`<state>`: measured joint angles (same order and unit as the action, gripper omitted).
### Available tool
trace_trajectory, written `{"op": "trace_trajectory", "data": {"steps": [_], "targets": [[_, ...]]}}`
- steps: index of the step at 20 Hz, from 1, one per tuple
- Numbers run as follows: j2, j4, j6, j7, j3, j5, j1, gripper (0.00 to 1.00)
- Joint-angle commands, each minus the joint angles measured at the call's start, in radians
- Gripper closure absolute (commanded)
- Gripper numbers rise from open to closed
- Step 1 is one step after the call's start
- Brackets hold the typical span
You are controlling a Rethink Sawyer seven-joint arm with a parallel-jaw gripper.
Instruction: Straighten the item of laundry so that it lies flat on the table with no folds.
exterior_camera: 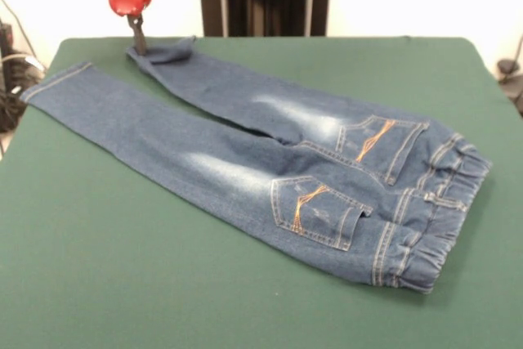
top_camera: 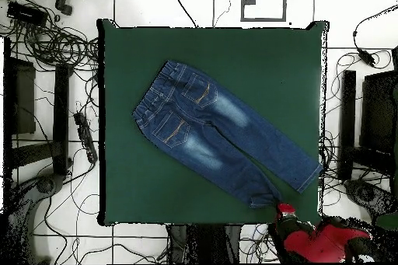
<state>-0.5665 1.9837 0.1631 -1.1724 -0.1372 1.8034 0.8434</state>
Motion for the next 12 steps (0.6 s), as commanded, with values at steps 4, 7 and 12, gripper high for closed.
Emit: {"op": "trace_trajectory", "data": {"steps": [4,7,12], "targets": [[0.062,-0.217,0.023,-0.223,0.138,0.165,-0.213,1.00],[0.084,-0.241,0.060,-0.264,0.186,0.190,-0.263,1.00],[0.105,-0.268,0.083,-0.264,0.225,0.187,-0.301,1.00]]}}
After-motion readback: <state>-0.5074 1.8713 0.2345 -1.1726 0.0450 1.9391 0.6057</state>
